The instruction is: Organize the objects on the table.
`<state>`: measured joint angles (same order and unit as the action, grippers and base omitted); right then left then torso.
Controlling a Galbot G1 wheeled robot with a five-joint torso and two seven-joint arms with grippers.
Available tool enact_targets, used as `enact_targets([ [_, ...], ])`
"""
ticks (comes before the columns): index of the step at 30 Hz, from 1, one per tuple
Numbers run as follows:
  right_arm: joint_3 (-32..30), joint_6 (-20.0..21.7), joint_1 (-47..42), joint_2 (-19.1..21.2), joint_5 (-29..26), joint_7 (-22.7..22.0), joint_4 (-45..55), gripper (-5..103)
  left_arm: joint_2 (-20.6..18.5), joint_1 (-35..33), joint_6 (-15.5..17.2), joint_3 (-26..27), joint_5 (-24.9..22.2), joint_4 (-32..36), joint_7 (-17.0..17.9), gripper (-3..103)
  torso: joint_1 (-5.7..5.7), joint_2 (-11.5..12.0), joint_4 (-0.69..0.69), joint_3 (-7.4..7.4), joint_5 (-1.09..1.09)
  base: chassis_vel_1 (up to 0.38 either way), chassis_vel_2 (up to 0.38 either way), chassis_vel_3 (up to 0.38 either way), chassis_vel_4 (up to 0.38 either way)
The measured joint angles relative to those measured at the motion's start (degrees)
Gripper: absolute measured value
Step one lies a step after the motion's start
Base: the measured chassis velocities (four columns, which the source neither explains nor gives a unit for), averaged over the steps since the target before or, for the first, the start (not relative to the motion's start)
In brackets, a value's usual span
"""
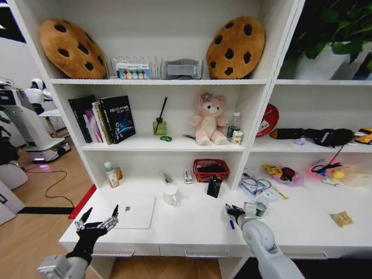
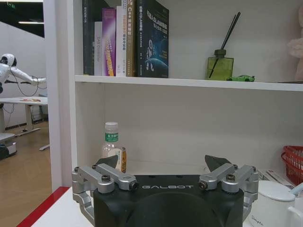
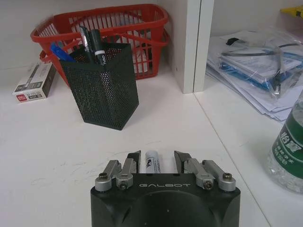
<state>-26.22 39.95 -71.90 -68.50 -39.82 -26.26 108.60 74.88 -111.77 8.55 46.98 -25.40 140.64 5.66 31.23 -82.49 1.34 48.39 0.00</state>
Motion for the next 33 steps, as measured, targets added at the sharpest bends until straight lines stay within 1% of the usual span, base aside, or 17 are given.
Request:
enact_targets([
  [1, 0.3, -0.3, 0.2, -0.2, 0.2, 0.3, -0.7, 45, 0.0, 0.0, 0.0, 0.0, 0.0, 0.0, 0.0, 100, 0.0, 0.0, 0.01, 0.0, 0.0, 0.0, 0.0, 0.0, 0.0],
  [2, 0.3, -0.3, 0.2, -0.2, 0.2, 0.3, -0.7, 45, 0.0, 0.0, 0.0, 0.0, 0.0, 0.0, 0.0, 100, 0.0, 0.0, 0.01, 0.0, 0.0, 0.0, 0.0, 0.0, 0.0],
  [3, 0.5, -0.5, 0.5, -0.4, 0.4, 0.7, -1.3, 49, 0.0, 0.0, 0.0, 0.0, 0.0, 0.0, 0.0, 100, 0.0, 0.0, 0.01, 0.0, 0.0, 0.0, 0.0, 0.0, 0.0],
  [5, 0.8, -0.8, 0.6, -0.5, 0.5, 1.0, -1.7, 50, 0.0, 0.0, 0.0, 0.0, 0.0, 0.0, 0.0, 100, 0.0, 0.0, 0.0, 0.0, 0.0, 0.0, 0.0, 0.0, 0.0],
  [7, 1.2, -1.2, 1.0, -0.9, 1.2, 1.9, -2.5, 46, 0.0, 0.0, 0.0, 0.0, 0.0, 0.0, 0.0, 100, 0.0, 0.0, 0.0, 0.0, -0.02, 0.0, 0.0, 0.0, 0.0],
  [12, 1.4, -1.4, 1.2, -1.3, 1.6, 2.1, -3.0, 44, 0.0, 0.0, 0.0, 0.0, 0.0, 0.0, 0.0, 100, 0.0, 0.0, 0.0, -0.01, -0.02, 0.0, 0.0, 0.0, 0.0],
  [13, 1.4, -1.4, 1.0, -1.3, 1.6, 2.2, -3.0, 38, 0.0, 0.0, 0.0, 0.0, 0.0, 0.0, 0.0, 100, 0.0, 0.0, 0.01, -0.01, -0.02, 0.0, 0.0, 0.0, 0.0],
  [18, 1.5, -1.2, 0.6, -1.0, 1.7, 2.2, -2.8, 36, 0.0, 0.0, 0.0, 0.0, 0.0, 0.0, 0.0, 100, 0.0, 0.0, 0.0, -0.01, -0.02, 0.0, 0.0, 0.0, 0.0],
  [20, 1.6, -0.6, 0.6, -0.5, 1.7, 2.3, -2.7, 25, 0.0, 0.0, 0.0, 0.0, 0.0, 0.0, 0.0, 100, 0.0, 0.0, 0.01, -0.01, -0.01, 0.0, 0.0, 0.0, 0.0],
  [21, 1.6, -0.6, 0.6, -0.5, 1.7, 2.3, -2.7, 25, 0.0, 0.0, 0.0, 0.0, 0.0, 0.0, 0.0, 100, 0.0, 0.0, 0.01, -0.01, -0.01, 0.0, 0.0, 0.0, 0.0],
  [23, 1.7, -0.3, 0.7, 0.1, 1.6, 2.7, -2.6, 15, 0.0, 0.0, 0.0, 0.0, 0.0, 0.0, 0.0, 100, -0.01, 0.0, 0.0, -0.01, 0.0, 0.0, 0.0, 0.0, 0.0],
  [24, 1.7, -0.2, 0.7, 0.3, 1.6, 2.9, -2.6, 13, 0.0, 0.0, 0.0, 0.0, 0.0, 0.0, 0.0, 100, -0.01, 0.0, 0.01, 0.0, 0.0, 0.0, 0.0, 0.0, 0.0],
  [26, 1.7, -0.4, 0.9, 0.4, 1.7, 3.2, -2.6, 12, 0.0, 0.0, 0.0, 0.0, 0.0, 0.0, 0.0, 100, 0.0, 0.0, 0.01, 0.0, 0.0, 0.0, 0.0, 0.0, 0.0],
  [29, 1.5, -1.6, 1.0, 0.4, 1.8, 4.6, -2.5, 12, 0.0, 0.0, 0.0, 0.0, 0.0, 0.0, 0.0, 100, 0.0, 0.0, 0.0, 0.01, 0.03, 0.0, 0.0, 0.0, 0.0],
  [31, 1.2, -4.9, 1.2, 0.5, 3.0, 6.8, -1.5, 12, 0.0, 0.0, 0.0, 0.0, 0.0, 0.0, 0.0, 100, 0.0, 0.0, 0.0, 0.01, 0.02, 0.0, 0.0, 0.0, 0.0],
  [32, 1.2, -4.9, 1.2, 0.5, 3.0, 6.8, -1.5, 12, 0.0, 0.0, 0.0, 0.0, 0.0, 0.0, 0.0, 100, 0.0, 0.0, 0.0, 0.01, 0.02, 0.0, 0.0, 0.0, 0.0],
  [33, 1.1, -6.7, 1.4, 0.5, 3.9, 8.1, -1.0, 12, 0.0, 0.0, 0.0, 0.0, 0.0, 0.0, 0.0, 100, 0.0, 0.0, 0.01, 0.01, 0.01, 0.0, 0.0, 0.0, 0.0],
])
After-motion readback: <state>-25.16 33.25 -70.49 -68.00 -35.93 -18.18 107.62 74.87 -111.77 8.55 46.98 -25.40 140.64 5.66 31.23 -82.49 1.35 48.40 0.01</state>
